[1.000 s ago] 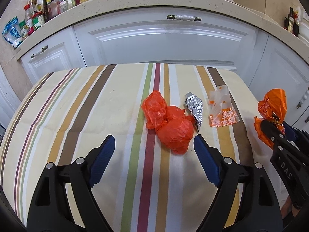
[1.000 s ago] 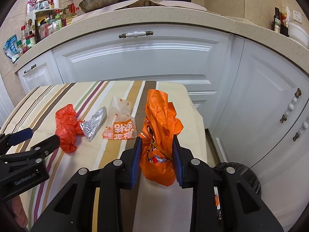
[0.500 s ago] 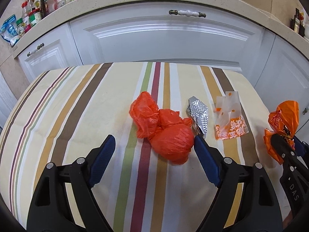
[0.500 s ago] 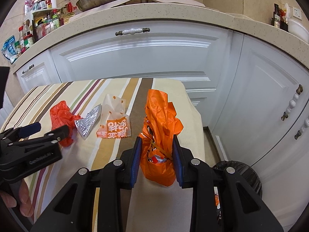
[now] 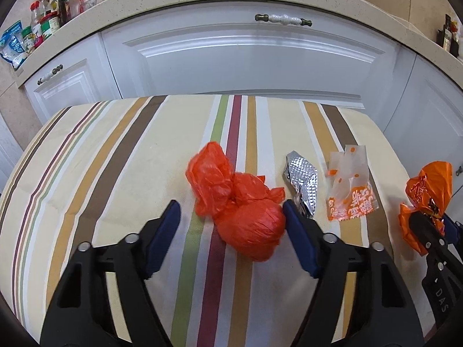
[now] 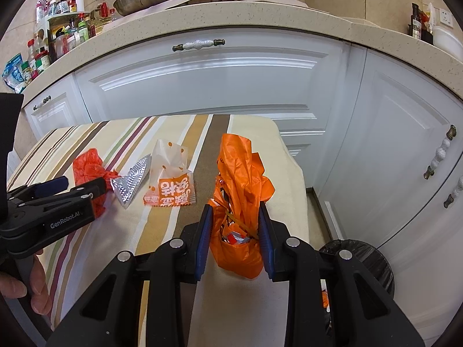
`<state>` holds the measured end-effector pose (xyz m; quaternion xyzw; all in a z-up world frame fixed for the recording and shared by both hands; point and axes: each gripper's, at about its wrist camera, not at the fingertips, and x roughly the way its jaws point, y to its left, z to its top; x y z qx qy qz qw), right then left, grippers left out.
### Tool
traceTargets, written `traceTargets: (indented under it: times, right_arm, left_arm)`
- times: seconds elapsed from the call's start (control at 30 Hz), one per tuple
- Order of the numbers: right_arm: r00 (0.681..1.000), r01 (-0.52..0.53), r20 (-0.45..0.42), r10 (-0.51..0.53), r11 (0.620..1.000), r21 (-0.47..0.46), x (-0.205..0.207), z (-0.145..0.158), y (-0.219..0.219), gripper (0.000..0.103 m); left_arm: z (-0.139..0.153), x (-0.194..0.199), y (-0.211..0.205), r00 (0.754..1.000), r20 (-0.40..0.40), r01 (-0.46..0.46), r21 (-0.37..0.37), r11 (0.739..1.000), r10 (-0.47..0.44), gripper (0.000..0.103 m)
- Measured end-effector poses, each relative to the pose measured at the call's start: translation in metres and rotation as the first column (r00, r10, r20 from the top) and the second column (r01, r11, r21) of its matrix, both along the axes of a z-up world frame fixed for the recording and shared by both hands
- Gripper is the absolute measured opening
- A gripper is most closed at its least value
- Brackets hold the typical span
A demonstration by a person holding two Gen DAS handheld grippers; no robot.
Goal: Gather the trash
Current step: 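Grasp the red plastic bag with the left tool and lift it, then carry both bags over the black bin and open both tools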
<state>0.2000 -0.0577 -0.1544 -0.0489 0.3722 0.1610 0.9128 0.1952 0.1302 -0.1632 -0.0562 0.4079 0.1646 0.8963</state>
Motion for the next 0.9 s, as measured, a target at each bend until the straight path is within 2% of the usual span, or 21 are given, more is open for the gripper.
traceTargets:
  times: [0.07,0.17,0.57,0.9]
  right_arm:
    - [1.000,-0.002,-0.001,0.002,1.000,-0.002,0.000,0.000,0.001,0.031]
    - [1.000,-0.004,0.001,0.004,1.000,-0.006,0.000,0.000,0.002,0.031]
    - [1.000,-0.001,-0.001,0.001,1.000,-0.016,0.000,0.000,0.003,0.031]
    - [1.000,0.001,0.004,-0.001,1.000,-0.026,-0.002,-0.002,0.004,0.031]
  left_arm:
    - [-0.003,-0.001,0.001,1.000,-0.013,0.005,0.008,1.000,-0.005,0.050]
    - [-0.009,-0.001,0.006,0.999,-0.035,0.015,-0.016,1.000,-0.016,0.040]
    - [-0.008,-0.009,0.016,0.999,-0.025,0.021,-0.039,0.999,-0.022,0.035]
    - [-0.003,-0.022,0.019,0.999,-0.022,0.025,-0.015,1.000,-0.025,0.034]
